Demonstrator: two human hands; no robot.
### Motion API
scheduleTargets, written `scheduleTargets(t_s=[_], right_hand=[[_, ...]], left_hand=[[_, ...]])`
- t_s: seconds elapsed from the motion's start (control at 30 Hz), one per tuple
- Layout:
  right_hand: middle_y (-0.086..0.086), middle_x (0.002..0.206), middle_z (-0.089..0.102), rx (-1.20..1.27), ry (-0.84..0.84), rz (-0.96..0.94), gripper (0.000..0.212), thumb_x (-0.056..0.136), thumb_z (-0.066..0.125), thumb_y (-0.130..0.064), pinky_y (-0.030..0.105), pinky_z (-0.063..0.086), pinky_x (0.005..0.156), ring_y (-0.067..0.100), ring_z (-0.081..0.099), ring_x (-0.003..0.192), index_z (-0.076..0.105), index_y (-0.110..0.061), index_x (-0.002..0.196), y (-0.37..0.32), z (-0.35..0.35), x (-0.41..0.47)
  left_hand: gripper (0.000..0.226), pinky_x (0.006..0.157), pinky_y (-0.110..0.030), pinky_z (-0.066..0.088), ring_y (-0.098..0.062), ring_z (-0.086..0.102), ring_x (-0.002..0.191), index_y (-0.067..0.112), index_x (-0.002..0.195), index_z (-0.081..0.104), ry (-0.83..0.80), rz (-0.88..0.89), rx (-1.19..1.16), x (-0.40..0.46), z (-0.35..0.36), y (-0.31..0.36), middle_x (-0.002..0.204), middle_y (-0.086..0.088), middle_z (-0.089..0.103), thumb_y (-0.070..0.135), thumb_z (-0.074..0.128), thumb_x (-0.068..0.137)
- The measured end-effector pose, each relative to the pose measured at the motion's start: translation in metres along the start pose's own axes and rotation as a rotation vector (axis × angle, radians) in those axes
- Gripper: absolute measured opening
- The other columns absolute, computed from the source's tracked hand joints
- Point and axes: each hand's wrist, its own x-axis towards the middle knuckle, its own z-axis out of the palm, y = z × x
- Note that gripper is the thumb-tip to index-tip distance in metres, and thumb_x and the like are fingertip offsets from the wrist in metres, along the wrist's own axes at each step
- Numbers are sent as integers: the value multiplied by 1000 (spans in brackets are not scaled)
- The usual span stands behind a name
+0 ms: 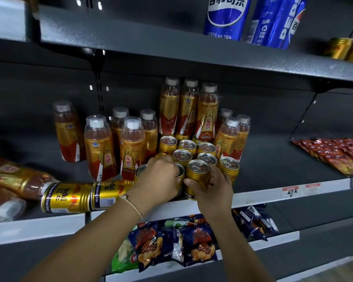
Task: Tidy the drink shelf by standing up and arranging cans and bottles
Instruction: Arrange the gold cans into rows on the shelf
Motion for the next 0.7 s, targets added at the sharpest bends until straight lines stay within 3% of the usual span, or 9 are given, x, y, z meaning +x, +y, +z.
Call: scheduleTargets(t_s=[0.1, 0.13, 0.2, 0.3, 0.37, 0.4, 0.6, 0.7], right_hand=[[-31, 115, 51, 63, -9, -54, 69, 70, 87, -45, 51, 53, 97, 23, 55, 122, 62, -30, 133, 1, 1, -4], [-32, 116, 50, 96, -10, -49, 69, 71, 87, -46, 51, 53, 98, 23, 55, 123, 62, -31, 133, 0, 2, -4], [-19, 120, 53, 144, -9, -16, 70, 72, 84, -47, 49, 52, 101, 20, 55, 123, 61, -30, 136, 2, 4, -6], [0, 126, 51, 94, -10, -18, 64, 80, 81, -40, 29, 52, 97, 17, 57, 115, 59, -26, 138, 7, 10, -10], [-2, 124, 53, 20, 22, -32, 61, 82, 79, -42, 6, 41, 84, 13, 56, 109, 59, -26, 138, 10, 13, -16], [-4, 122, 53, -5, 41, -30, 61, 83, 78, -43, 2, 36, 79, 12, 55, 106, 58, -27, 139, 10, 14, -19], [-1, 126, 59, -67, 4, -6, 59, 87, 76, -42, 15, 41, 78, 7, 53, 103, 56, -27, 140, 3, 13, -20], [-5, 118, 67, -95, -35, -45, 43, 92, 69, -39, 23, 45, 78, 14, 60, 106, 59, -26, 132, 1, 3, -18]], left_hand=[[21, 96, -37, 40, -22, 53, 103, 15, 95, 70, -13, -2, 6, 1, -5, -2, 111, -4, 53, 31, 56, 91], [22, 96, -37, 40, -22, 54, 103, 16, 95, 70, -20, 5, 13, 1, -6, -3, 111, -4, 54, 31, 56, 91], [21, 94, -37, 41, -23, 54, 102, 15, 96, 71, -29, 22, 9, 0, -9, -6, 110, -4, 54, 30, 57, 91], [21, 94, -38, 40, -23, 53, 103, 15, 97, 71, -48, 43, -7, -2, -12, -9, 109, -5, 54, 30, 58, 90], [21, 95, -38, 40, -23, 52, 104, 16, 99, 71, -64, 54, 6, -3, -12, -10, 110, -5, 54, 29, 57, 91], [20, 95, -38, 39, -23, 52, 105, 16, 98, 70, -64, 57, 6, -3, -12, -10, 111, -5, 54, 29, 56, 92], [17, 93, -38, 39, -24, 53, 103, 17, 96, 66, -10, 85, 28, -6, -11, -10, 108, -5, 56, 30, 57, 90], [19, 89, -36, 41, -25, 55, 98, 15, 94, 64, 12, 104, -15, -5, -15, -9, 105, -6, 56, 30, 52, 93]])
